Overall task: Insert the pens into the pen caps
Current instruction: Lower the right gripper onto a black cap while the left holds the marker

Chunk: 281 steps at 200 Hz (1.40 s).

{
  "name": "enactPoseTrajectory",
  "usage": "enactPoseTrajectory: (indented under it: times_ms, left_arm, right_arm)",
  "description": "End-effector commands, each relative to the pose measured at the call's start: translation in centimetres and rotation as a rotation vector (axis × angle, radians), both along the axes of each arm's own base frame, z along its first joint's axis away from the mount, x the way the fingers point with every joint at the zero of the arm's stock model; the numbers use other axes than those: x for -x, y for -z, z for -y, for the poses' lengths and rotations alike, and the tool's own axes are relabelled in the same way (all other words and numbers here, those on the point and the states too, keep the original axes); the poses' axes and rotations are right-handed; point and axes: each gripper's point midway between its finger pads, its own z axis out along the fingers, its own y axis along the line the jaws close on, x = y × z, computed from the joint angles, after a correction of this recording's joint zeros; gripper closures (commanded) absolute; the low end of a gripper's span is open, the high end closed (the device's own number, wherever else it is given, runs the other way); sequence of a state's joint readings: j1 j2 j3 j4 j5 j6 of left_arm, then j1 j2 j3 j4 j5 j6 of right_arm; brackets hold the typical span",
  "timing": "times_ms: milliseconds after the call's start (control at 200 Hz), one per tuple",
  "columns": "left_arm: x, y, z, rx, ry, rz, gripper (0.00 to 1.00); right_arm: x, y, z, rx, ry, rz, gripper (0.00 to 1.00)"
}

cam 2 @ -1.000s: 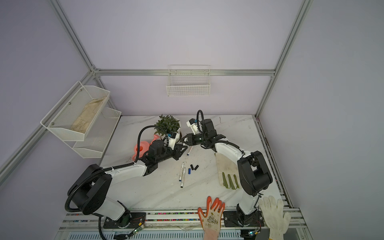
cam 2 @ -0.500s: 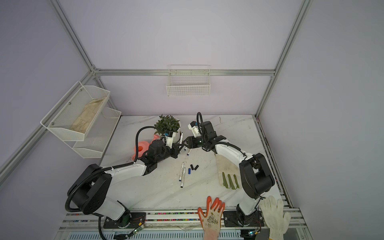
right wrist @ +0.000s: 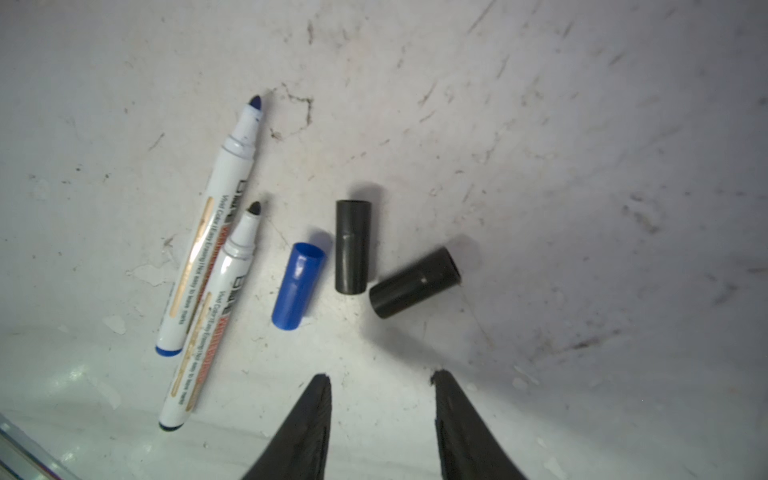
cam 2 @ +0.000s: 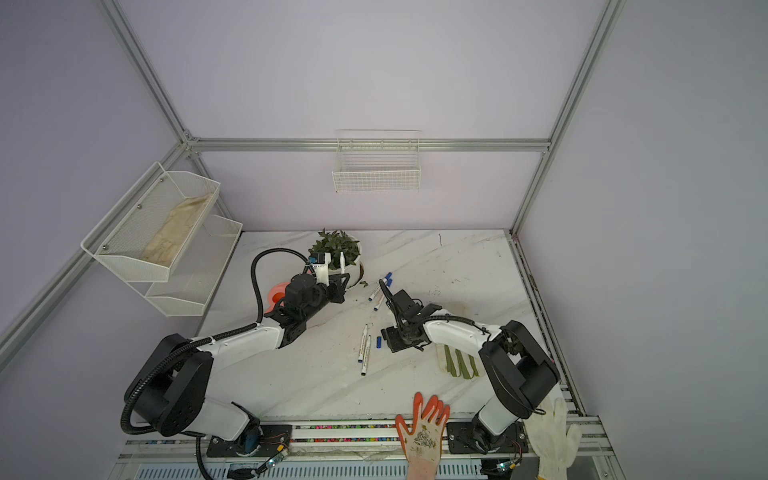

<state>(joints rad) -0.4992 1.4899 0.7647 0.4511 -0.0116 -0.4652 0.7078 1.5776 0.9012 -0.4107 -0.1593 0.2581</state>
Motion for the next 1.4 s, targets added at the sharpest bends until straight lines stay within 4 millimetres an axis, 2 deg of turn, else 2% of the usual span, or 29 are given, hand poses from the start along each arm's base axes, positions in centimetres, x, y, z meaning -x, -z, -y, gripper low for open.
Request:
enactPoseTrajectory:
  times_ms: [0, 325, 605, 945, 1075, 1250, 1400]
  left_arm:
    - [0.1, -0.8, -0.7, 0.031, -0.019, 0.025, 1.00]
    - [0.5, -1.1, -1.2, 0.005, -0.018, 0.025, 1.00]
    - [0.5, -1.2, -1.3, 0.018, -0.024, 0.027, 1.00]
    - [0.4, -1.0, -1.3, 0.019, -0.029, 0.022, 1.00]
    - [0.3, -0.8, -1.2, 0.019, -0.024, 0.015, 1.00]
    - [0.3, -1.0, -1.1, 0.020, -0.021, 0.020, 1.00]
    - [0.2, -1.0, -0.8, 0.030, -0.005, 0.015, 1.00]
  right_arm:
    - [-0.4, -0.5, 0.8, 0.025, 0.052, 0.032, 0.56]
    - [-1.3, 2.4, 0.5, 0.094, 0.035, 0.025, 0.56]
    - [-3.2, 3.3, 0.7, 0.174, 0.045, 0.063, 0.54]
    - [-5.1, 3.5, -0.2, 0.186, 0.029, 0.091, 0.53]
    - [-5.7, 3.8, -0.3, 0.165, 0.067, 0.061, 0.57]
    - [-6.9, 3.8, 1.6, 0.074, 0.202, -0.017, 0.64]
    - [-9.5, 2.9, 3.7, -0.025, 0.353, -0.062, 0.64]
